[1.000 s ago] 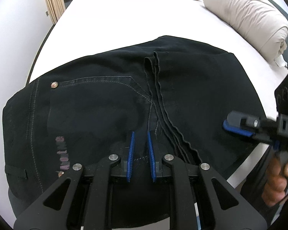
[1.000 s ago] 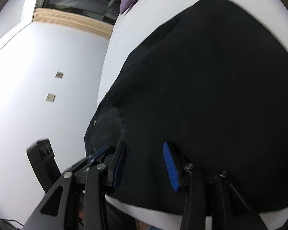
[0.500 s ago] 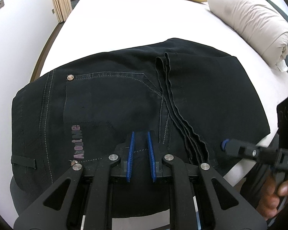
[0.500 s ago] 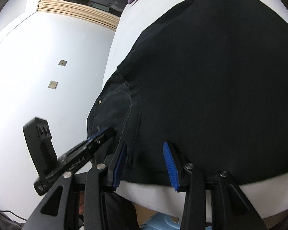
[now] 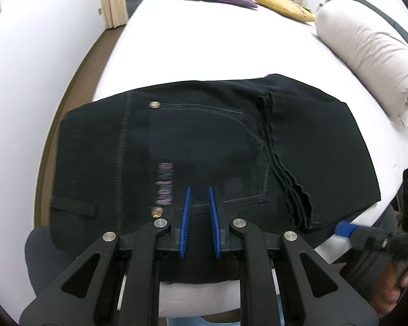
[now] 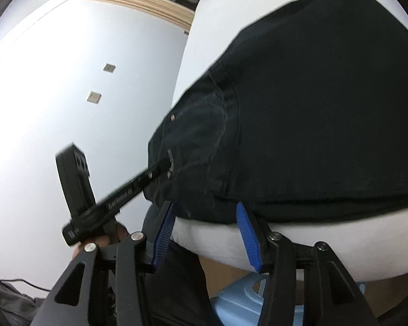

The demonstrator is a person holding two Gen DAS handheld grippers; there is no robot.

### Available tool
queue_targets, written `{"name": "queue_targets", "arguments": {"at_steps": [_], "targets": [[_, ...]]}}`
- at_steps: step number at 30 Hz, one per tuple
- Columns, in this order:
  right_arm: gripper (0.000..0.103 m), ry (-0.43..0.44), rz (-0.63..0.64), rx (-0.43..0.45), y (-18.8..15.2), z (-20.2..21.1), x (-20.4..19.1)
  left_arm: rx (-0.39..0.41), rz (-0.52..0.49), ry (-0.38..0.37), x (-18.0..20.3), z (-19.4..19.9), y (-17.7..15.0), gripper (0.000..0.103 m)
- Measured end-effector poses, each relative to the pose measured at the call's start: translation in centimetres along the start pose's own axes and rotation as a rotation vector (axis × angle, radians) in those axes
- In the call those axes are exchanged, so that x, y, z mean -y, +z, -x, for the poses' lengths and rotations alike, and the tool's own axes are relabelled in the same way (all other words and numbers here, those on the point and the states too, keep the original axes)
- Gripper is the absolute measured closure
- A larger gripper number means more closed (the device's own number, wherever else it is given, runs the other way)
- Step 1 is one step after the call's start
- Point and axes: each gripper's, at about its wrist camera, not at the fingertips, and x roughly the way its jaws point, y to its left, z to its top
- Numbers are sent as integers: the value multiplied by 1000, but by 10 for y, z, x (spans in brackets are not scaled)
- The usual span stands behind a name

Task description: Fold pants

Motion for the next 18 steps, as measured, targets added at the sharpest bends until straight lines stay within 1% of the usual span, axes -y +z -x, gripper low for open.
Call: {"name": "queue_targets", "arguments": {"at_steps": [3,6,10,14,15,16,17,18], "targets": [[52,-4,17,23,7,3,-5,1,23,13,-11,6,-5,89],[51,-23,29,61,22,8,-6,-1,40,18,-16,8,-8,89],[49,-54,-8,131,50,10,3,-1,58,10,-20,10,-11,89],[46,-92,-18,129,70,-6,7,-8,90,1,-27,8,-12,89],[44,-100,-23,119,71,-15,8,-11,99,0,-29,7,-12,86],[44,-105,-33,103,71,-24,10,-12,113,-7,-32,7,-13,74],[43,-106,-39,85,66,-33,13,-12,126,-15,-34,7,-15,50],[43,-105,-42,63,63,-42,14,-7,142,-26,-37,8,-16,37]]}}
